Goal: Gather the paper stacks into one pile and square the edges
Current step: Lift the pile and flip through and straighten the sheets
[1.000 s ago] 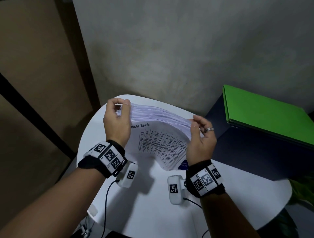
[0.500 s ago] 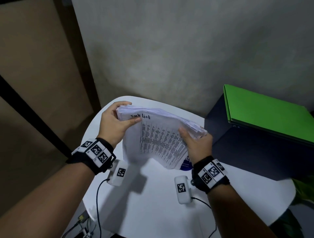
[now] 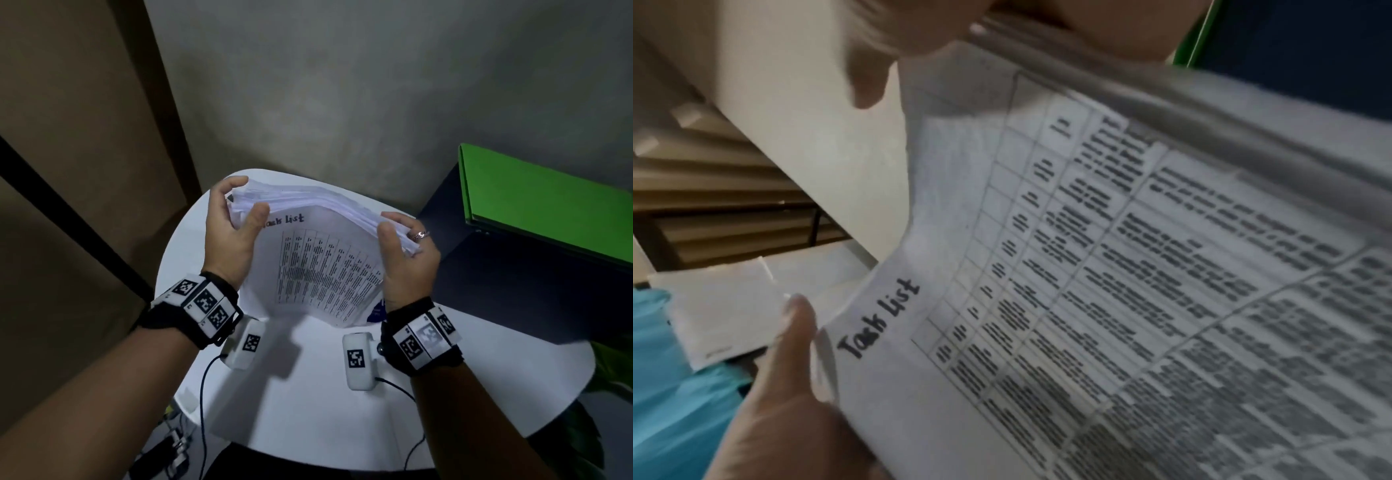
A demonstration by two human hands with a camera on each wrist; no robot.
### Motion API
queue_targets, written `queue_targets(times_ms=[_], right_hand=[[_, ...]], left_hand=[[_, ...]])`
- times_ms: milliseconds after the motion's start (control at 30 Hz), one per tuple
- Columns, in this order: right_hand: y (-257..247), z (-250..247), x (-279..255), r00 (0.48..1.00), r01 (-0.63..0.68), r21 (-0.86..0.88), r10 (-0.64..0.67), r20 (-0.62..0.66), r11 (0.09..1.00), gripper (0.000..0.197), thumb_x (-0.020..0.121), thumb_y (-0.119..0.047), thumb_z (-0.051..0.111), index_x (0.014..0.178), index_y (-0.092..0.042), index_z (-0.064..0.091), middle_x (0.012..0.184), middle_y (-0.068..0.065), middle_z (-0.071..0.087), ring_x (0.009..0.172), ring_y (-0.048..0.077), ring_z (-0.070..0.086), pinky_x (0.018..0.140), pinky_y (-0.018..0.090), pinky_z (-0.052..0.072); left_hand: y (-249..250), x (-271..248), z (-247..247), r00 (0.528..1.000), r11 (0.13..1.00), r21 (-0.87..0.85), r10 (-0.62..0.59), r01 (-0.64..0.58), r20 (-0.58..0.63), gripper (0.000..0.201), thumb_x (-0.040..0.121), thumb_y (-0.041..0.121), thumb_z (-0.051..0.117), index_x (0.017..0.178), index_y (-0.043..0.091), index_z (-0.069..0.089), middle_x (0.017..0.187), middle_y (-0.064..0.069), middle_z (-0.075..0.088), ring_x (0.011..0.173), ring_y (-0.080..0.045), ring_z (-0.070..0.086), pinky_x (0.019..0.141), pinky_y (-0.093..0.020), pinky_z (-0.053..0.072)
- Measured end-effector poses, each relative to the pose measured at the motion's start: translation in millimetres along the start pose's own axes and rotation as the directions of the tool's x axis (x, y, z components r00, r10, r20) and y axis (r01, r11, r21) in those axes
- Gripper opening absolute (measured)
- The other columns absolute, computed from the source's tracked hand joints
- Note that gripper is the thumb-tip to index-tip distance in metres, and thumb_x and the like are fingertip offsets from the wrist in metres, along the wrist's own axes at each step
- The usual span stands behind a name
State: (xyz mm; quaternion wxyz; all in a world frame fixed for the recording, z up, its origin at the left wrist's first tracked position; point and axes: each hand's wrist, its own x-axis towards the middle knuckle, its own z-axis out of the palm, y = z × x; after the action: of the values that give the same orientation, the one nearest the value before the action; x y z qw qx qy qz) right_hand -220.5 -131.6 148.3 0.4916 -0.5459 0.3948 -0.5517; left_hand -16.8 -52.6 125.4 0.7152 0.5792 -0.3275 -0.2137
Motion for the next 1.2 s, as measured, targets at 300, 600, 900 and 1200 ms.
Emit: queue_targets(times_ms=[300, 600, 900, 1200], right_hand=[[-2.8, 3.7, 5.2, 0.994, 0.062, -0.091, -0.070, -0.085, 0.994, 0.009, 0.090, -0.014, 0.067, 0.099, -0.017, 0.070, 0.085, -0.008, 0.062, 0.077, 0.000, 0.057, 0.074, 0.019, 0.049], [-3.9, -0.4, 8.9, 0.994, 0.050, -0.024, -0.052, -0.091, 0.998, 0.011, 0.093, -0.013, 0.061, 0.097, -0.018, 0.070, 0.088, -0.012, 0.074, 0.088, 0.008, 0.068, 0.082, 0.033, 0.055], [17.8, -17.1, 13.3, 0.971, -0.198, -0.082, 0.207, 0.119, 0.977, 0.073, 0.059, -0.031, 0.095, 0.118, -0.003, 0.062, 0.112, 0.015, 0.070, 0.106, 0.026, 0.068, 0.094, 0.060, 0.053], [6.2, -19.4, 9.4, 0.967, -0.098, -0.049, 0.107, 0.230, 0.994, 0.070, 0.056, -0.003, 0.091, 0.116, -0.010, 0.054, 0.105, 0.002, 0.066, 0.089, 0.004, 0.071, 0.075, 0.021, 0.057]], left_hand=[[8.0, 9.0, 18.4, 0.968, 0.990, 0.115, 0.104, -0.079, -0.228, 0.018, 0.089, 0.038, 0.059, 0.094, 0.021, 0.059, 0.094, 0.003, 0.061, 0.088, -0.016, 0.054, 0.086, -0.039, 0.048], [9.1, 7.3, 8.6, 0.994, 0.993, 0.041, 0.110, -0.111, 0.012, 0.061, 0.079, 0.067, 0.065, 0.117, 0.023, 0.050, 0.098, 0.011, 0.053, 0.082, 0.003, 0.056, 0.078, -0.018, 0.046], [0.0, 21.3, -19.3, 0.961, 0.977, 0.215, -0.053, -0.007, 0.272, 0.041, 0.065, 0.021, 0.089, 0.103, 0.022, 0.072, 0.095, 0.010, 0.076, 0.085, -0.002, 0.069, 0.080, -0.024, 0.053], [-15.4, 8.0, -29.4, 0.934, 0.985, 0.084, -0.167, 0.148, 0.315, 0.103, 0.041, 0.051, 0.097, 0.125, 0.004, 0.062, 0.115, -0.008, 0.075, 0.112, -0.024, 0.070, 0.098, -0.046, 0.054]])
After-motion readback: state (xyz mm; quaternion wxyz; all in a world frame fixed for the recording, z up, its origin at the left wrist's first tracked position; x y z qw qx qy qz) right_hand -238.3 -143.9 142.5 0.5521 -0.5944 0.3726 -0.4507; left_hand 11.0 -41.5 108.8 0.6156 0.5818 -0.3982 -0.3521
